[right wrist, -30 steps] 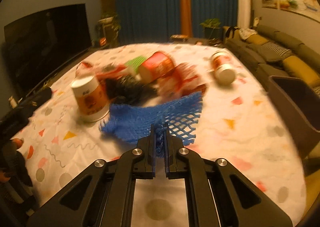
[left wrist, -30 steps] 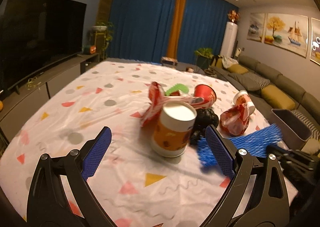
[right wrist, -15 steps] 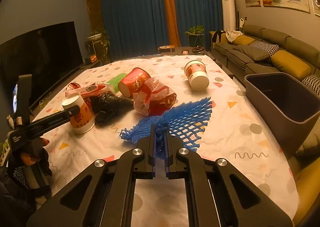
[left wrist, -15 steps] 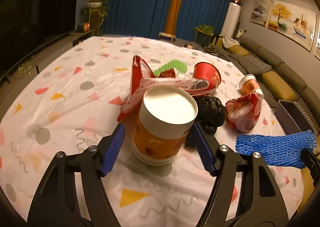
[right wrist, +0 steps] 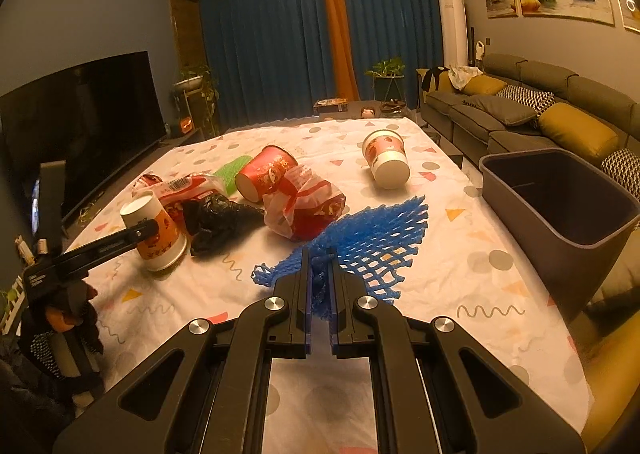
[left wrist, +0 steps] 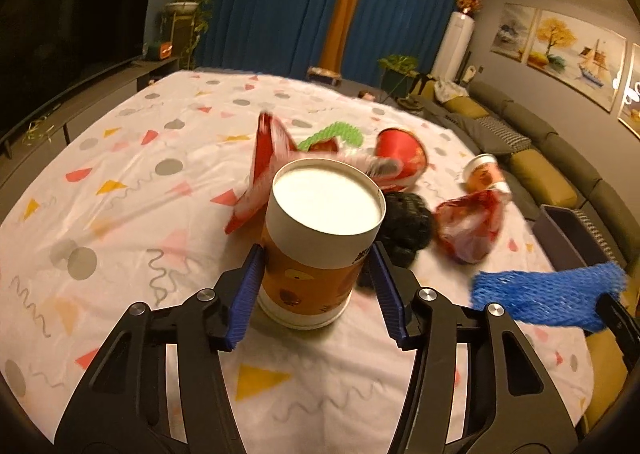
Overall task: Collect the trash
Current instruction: 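Carry the paper cup and blue net with both tools over the grey bin, then open both tools to drop the cup and net into the bin, then move both open tools back toward the trash on the table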
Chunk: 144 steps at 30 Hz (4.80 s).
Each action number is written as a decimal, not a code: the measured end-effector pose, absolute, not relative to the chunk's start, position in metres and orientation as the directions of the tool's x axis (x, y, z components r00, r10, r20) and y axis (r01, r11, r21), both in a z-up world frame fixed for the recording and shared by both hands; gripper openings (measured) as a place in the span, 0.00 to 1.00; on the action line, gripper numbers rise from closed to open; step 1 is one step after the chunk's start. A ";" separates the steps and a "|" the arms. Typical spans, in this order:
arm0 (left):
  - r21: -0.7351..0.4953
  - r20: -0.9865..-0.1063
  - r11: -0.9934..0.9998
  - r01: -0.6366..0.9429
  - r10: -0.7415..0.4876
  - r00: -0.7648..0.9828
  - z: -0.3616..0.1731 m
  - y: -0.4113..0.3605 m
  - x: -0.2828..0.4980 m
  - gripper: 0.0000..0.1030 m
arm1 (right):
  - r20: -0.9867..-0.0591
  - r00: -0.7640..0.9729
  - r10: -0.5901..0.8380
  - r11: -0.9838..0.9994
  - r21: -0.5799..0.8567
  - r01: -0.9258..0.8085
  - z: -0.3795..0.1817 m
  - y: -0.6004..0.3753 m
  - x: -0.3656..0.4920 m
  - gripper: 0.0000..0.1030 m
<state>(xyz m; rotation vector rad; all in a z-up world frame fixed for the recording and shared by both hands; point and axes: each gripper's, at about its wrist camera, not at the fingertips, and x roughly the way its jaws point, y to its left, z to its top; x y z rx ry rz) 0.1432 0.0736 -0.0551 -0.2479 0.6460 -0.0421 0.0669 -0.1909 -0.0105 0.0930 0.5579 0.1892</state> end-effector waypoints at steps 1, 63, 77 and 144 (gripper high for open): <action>-0.247 -0.582 0.969 -0.025 -0.128 0.803 -0.052 0.073 0.138 0.51 | -0.512 0.835 0.203 0.979 0.138 -0.153 -0.009 -0.191 0.066 0.07; -0.274 -0.432 0.742 0.611 -0.663 0.611 -0.005 -0.281 0.209 0.51 | -0.419 0.890 -0.180 0.966 0.096 0.240 -0.006 -0.413 0.103 0.07; -0.285 -0.490 0.724 0.628 -0.674 0.554 -0.033 -0.315 0.235 0.51 | -0.446 0.883 -0.142 0.963 0.144 0.228 -0.017 -0.426 0.115 0.09; -0.086 -0.446 0.996 0.033 -0.068 0.893 -0.014 -0.040 0.108 0.91 | -0.370 0.928 -0.030 0.989 0.122 0.080 0.012 -0.273 0.049 0.71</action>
